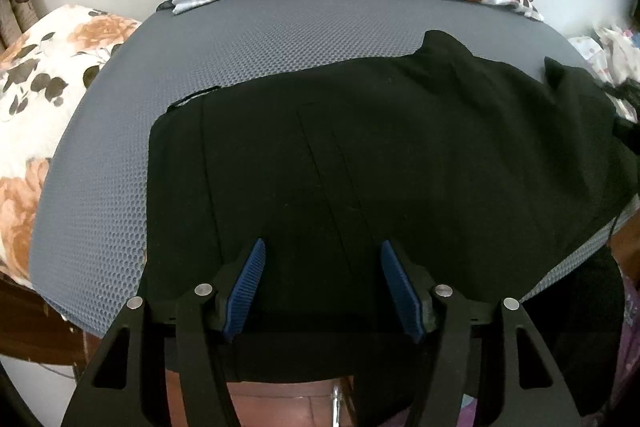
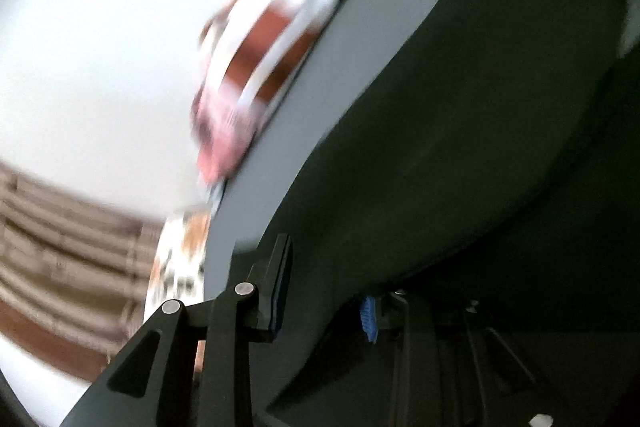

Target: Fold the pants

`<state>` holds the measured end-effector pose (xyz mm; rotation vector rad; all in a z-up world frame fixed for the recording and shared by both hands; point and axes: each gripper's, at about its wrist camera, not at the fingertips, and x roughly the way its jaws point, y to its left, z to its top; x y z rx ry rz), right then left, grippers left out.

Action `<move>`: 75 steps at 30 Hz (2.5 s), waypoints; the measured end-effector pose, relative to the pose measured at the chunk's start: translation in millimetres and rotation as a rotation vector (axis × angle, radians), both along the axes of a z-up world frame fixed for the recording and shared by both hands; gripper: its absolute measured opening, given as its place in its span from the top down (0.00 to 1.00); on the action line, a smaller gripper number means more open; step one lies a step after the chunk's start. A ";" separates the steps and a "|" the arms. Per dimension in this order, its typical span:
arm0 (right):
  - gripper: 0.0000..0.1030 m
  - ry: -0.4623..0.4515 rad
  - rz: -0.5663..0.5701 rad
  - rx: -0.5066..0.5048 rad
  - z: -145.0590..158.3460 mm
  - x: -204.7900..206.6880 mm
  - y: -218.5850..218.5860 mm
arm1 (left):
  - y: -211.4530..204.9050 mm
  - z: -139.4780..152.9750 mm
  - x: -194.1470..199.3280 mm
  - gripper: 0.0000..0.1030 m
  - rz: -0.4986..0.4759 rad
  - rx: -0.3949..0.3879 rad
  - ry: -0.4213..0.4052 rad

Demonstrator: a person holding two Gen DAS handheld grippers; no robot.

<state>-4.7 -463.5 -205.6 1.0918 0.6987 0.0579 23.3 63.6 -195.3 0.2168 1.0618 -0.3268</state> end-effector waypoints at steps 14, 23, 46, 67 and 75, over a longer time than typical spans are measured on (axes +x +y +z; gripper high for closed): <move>0.96 0.041 -0.283 -0.071 27.2 -55.8 -145.9 | 1.3 0.5 -3.5 0.33 -0.012 0.015 -0.027; 0.96 0.051 -0.355 -0.016 22.0 -170.4 -137.9 | 6.9 -1.2 -2.7 0.29 -0.027 -0.008 -0.033; 0.96 0.043 -0.407 0.123 6.4 -246.6 -134.5 | 11.4 -4.2 0.3 0.21 -0.074 -0.020 -0.025; 0.75 0.036 -0.209 0.218 -19.8 -213.1 -74.8 | 8.6 -3.5 1.3 0.18 -0.105 0.001 -0.030; 0.64 0.070 -0.118 0.330 -33.3 -192.9 -45.3 | 4.0 8.9 -6.3 0.18 -0.119 0.005 -0.043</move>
